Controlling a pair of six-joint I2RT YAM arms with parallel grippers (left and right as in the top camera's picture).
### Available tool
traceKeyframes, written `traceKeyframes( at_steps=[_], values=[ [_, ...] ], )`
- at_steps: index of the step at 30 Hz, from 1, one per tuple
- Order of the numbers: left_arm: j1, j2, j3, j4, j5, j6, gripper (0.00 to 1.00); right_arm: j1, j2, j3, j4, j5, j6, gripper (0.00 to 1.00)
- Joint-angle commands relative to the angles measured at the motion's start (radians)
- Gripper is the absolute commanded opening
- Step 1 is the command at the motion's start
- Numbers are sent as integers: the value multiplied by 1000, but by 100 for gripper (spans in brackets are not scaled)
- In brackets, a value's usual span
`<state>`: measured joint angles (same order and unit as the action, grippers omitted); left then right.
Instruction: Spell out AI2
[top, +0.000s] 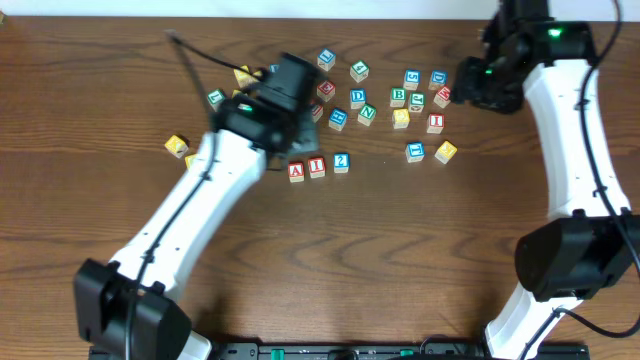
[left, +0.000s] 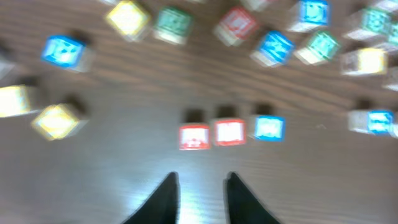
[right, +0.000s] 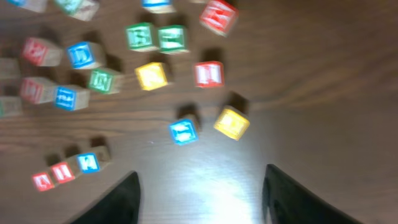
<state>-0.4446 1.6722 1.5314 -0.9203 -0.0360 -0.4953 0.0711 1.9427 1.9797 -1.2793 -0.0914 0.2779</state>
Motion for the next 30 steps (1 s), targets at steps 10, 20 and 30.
traceKeyframes(
  at_steps=[10, 20, 30],
  values=[
    [230, 1, -188, 7, 143, 74, 7, 197, 6, -301, 279, -58, 58, 1],
    [234, 49, -361, 205, 216, 85, 7, 283, 7, -495, 528, -76, 112, 1],
    [231, 166, -361, 340, 300, 189, 8, 286, 33, -566, 642, -85, 148, 1]
  ],
)
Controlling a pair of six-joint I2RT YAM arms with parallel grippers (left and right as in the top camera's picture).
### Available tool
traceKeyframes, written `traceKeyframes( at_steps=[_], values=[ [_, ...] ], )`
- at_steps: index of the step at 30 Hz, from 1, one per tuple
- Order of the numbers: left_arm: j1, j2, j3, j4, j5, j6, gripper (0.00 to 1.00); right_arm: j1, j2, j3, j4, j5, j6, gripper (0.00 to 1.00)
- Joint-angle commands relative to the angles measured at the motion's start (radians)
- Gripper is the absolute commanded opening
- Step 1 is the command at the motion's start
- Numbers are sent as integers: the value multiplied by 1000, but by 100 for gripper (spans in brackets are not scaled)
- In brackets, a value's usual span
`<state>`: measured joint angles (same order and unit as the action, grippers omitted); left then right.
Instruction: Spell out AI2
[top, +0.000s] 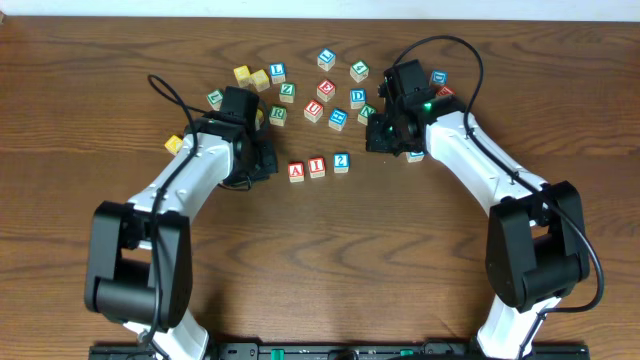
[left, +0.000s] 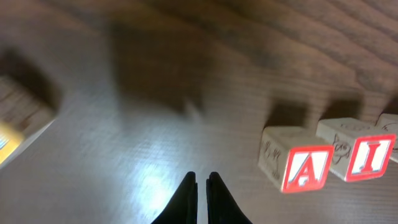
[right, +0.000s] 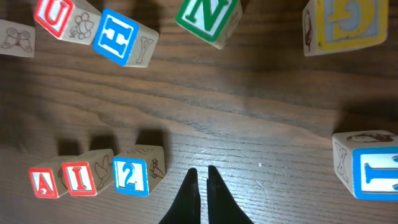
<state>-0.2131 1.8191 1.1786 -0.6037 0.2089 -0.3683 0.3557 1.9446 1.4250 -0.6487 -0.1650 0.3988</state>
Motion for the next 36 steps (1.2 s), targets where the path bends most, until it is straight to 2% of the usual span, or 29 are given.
traceKeyframes(
  at_steps=[1, 6, 18, 36],
  values=[
    [0, 25, -8, 34, 65, 63, 8, 2, 39, -12, 17, -18, 27, 1],
    [-5, 61, -9, 66, 124, 80, 7, 2, 77, -13, 42, -55, 46, 1],
    [-61, 98, -9, 103, 123, 79, 7, 18, 122, -14, 55, -85, 50, 1],
    [-76, 98, -9, 146, 123, 68, 8, 58, 157, -14, 61, -74, 57, 1]
  ],
)
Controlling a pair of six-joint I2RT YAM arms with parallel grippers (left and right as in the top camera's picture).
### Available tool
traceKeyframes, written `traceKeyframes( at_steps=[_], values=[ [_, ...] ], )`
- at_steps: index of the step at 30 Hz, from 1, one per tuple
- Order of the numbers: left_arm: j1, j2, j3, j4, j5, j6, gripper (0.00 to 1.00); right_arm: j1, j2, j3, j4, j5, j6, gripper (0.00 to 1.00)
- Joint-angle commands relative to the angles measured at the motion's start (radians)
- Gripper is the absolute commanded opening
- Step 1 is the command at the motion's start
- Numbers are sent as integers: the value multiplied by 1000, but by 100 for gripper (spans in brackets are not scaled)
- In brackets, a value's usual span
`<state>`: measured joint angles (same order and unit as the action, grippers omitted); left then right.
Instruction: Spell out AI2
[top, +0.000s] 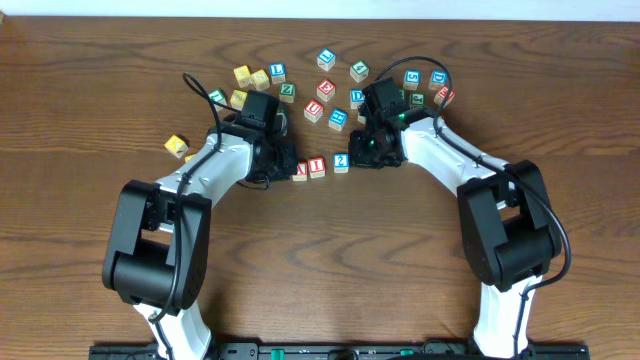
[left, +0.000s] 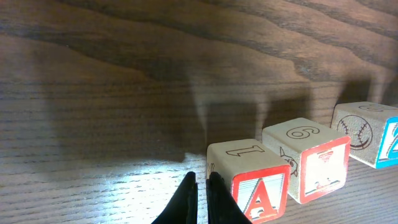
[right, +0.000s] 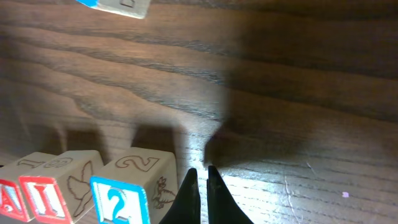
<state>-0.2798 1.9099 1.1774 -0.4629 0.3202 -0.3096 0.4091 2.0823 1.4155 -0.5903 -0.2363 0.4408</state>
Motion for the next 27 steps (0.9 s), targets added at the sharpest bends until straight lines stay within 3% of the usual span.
traceKeyframes(
  at_steps=[1, 27],
  values=[
    [-12, 8, -8, 10, 9, 3, 7, 5, 19, -4, 5, -2, 15, 1],
    [-68, 32, -8, 108, -40, -69, 8, -6, 18, -1, 7, 6, -12, 1]
  ],
)
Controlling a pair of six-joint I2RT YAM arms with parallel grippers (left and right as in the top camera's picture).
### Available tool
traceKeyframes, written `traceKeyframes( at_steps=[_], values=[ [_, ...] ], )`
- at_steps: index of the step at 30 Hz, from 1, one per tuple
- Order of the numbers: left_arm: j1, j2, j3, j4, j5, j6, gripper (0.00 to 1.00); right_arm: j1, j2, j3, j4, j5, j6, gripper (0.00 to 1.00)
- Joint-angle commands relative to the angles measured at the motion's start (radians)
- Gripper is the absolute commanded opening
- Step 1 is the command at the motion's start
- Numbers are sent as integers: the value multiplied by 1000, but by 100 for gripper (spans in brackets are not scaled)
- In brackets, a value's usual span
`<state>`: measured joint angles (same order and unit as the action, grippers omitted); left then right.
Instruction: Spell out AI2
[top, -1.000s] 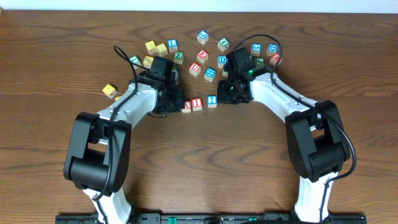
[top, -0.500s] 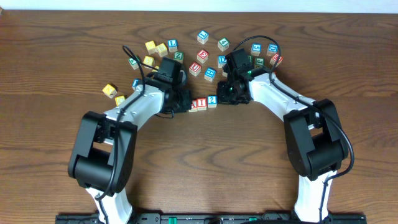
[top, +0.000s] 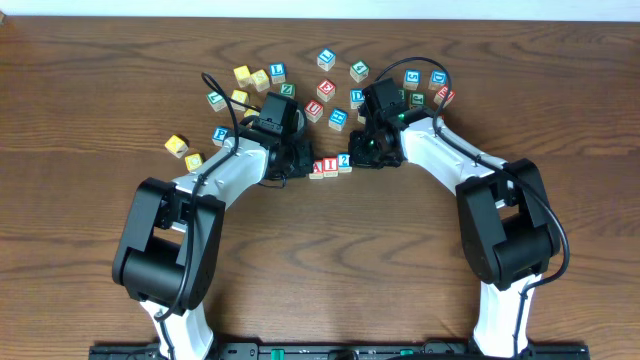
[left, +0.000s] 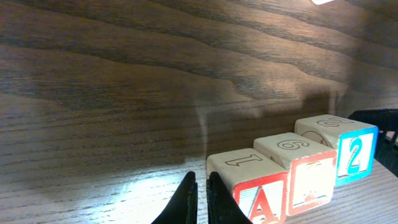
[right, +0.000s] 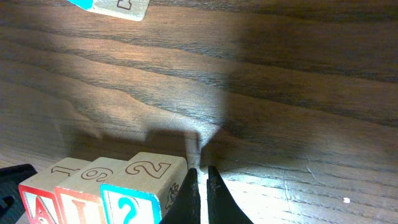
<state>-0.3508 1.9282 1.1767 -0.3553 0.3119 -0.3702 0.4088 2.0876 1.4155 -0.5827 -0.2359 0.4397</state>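
Note:
Three wooden blocks lie in a tight row: red A (top: 316, 170), red I (top: 329, 167) and blue 2 (top: 343, 161). My left gripper (top: 303, 168) is shut and holds nothing; its tips (left: 199, 180) rest low on the table against the outer side of the A block (left: 258, 190). My right gripper (top: 357, 158) is also shut and holds nothing, with its tips (right: 200, 174) against the outer side of the 2 block (right: 140, 186). The I block (left: 308, 174) sits between them.
Several loose letter blocks lie scattered behind the row, among them a red one (top: 325, 90) and a blue one (top: 337, 119). Two yellow blocks (top: 177, 146) sit at the far left. Both arms reach in over the table from the front.
The A and I blocks have shifted right and now touch the 2 block, closing the gaps. My left gripper has moved right with them. The right gripper stays at the 2 block.
Both grippers were first high above the table and open, with A, I and 2 lying in a loose row. Then both were shut and low, one on each side of the row. Then each stood at an end block. Now the row is pressed together.

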Motion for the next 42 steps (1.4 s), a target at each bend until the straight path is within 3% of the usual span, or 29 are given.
traceKeyframes(
  at_steps=[1, 9, 32, 42],
  values=[
    [6, 14, -7, 0, -36, -8, 8, -10, 12, 2, -2, 10, -11, 1],
    [16, 14, -7, -2, -40, -8, 7, -50, 12, 57, 15, 27, -14, 1],
    [16, 14, -8, -10, -89, -8, 8, 40, 67, 56, 135, 46, 8, 1],
    [16, 14, -8, -10, -89, -8, 8, 75, 67, 56, 156, 34, -78, 1]
  ],
)
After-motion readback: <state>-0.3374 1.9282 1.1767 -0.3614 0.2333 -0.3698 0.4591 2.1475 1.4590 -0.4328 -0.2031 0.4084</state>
